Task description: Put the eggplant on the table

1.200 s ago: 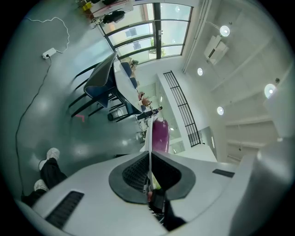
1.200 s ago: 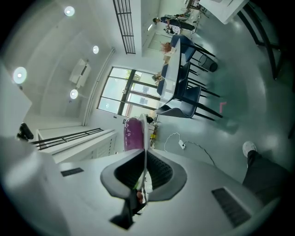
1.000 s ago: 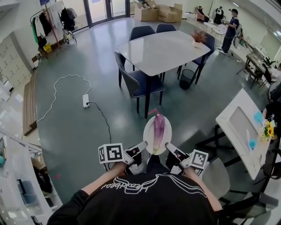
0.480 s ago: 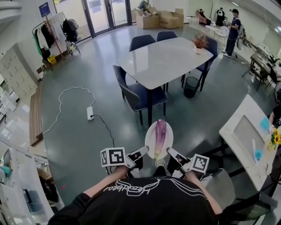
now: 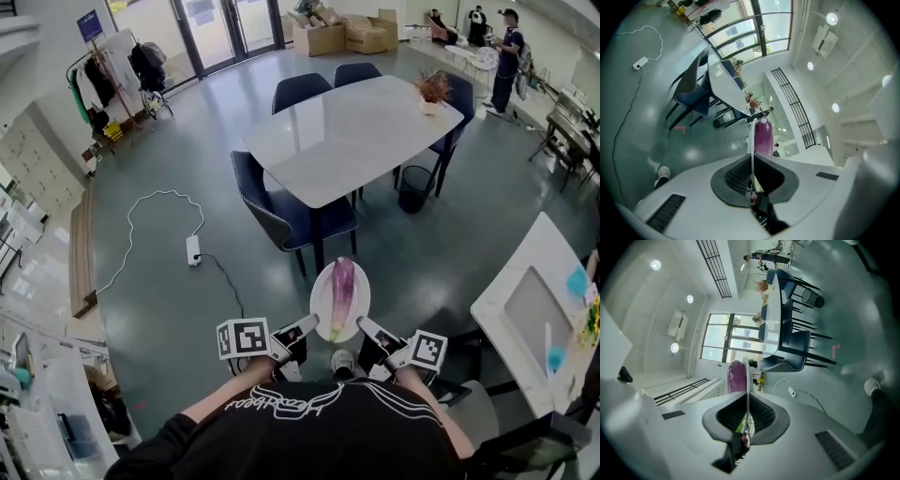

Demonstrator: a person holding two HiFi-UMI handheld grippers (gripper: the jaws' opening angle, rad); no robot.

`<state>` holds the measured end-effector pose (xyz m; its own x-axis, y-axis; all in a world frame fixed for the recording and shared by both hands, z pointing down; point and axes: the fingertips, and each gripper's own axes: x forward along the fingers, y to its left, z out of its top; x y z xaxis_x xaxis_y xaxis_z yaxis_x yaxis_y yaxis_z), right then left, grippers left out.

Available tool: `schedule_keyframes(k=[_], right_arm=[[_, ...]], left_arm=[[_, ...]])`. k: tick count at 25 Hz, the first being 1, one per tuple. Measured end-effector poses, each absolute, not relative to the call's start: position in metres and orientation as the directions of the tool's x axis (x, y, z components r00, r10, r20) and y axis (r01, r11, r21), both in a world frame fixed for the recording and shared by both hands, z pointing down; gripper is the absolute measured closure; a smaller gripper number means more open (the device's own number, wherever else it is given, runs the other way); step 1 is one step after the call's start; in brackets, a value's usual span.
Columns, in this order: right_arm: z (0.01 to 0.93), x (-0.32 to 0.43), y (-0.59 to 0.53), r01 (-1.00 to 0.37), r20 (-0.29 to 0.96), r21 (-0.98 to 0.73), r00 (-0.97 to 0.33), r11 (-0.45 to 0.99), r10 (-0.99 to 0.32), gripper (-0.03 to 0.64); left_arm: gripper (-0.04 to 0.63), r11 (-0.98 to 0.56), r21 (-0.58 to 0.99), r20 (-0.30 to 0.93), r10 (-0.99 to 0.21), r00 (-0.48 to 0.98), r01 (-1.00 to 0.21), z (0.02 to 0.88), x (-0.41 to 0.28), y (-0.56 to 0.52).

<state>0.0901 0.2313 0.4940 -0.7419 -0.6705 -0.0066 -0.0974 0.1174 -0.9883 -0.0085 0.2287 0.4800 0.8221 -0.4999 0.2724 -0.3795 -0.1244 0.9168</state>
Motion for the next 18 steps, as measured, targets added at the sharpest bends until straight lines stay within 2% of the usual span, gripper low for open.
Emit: schedule_keyframes(k=[18], right_arm=[[0.472,0.125,0.106,-0.081,-0.053,-0.978,-0.789,0.19,-0.612,0.598]], left_arm=[[0.575,-0.116,0.897,0.294,-0.562,0.773,-0.426,0.459,0.027,0.115]])
